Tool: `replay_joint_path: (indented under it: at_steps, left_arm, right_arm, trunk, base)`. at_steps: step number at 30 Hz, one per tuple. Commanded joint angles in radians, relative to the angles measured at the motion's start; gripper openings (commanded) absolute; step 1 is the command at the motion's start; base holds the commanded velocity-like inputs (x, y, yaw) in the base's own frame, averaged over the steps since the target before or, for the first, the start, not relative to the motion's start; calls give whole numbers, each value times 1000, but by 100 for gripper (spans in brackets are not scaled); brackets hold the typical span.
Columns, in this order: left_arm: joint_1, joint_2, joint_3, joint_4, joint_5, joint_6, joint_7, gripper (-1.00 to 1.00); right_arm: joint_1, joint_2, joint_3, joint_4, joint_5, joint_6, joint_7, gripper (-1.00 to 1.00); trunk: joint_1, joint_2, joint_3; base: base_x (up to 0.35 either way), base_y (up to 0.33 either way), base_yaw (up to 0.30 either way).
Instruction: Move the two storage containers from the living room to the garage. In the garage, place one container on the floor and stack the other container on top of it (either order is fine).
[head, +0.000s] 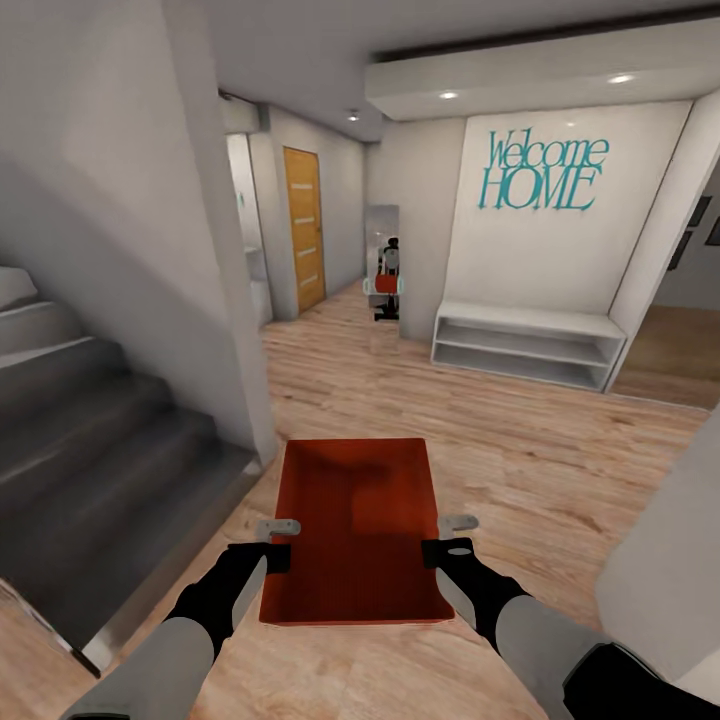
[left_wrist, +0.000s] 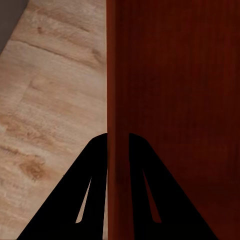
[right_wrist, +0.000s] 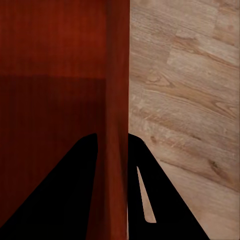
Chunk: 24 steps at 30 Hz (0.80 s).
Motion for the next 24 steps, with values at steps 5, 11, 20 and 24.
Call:
replay_joint_path:
  at_steps: [5, 11, 20, 24]
  left_arm:
    - [-1, -1, 7, -4, -33, -56, 9, -100]
    - [-1, -1, 7, -4, -33, -56, 9, -100]
    - [-1, -1, 6, -4, -33, -56, 9, -100]
    - [-1, -1, 6, -4, -33, -56, 9, -100]
  right_arm:
    - [0, 0, 11, 0, -25, 6, -6, -100]
    - [0, 0, 11, 0, -25, 6, -6, -100]
    - [0, 0, 11, 1, -25, 6, -7, -100]
    - [0, -1, 11, 1, -25, 6, -7, -100]
  trunk:
    - [1, -2, -2]
    - [1, -2, -2]
    - [1, -2, -2]
    - [1, -2, -2]
  base:
    - [322, 0, 0]
    - [322, 0, 0]
    - [322, 0, -52]
    - [322, 0, -177]
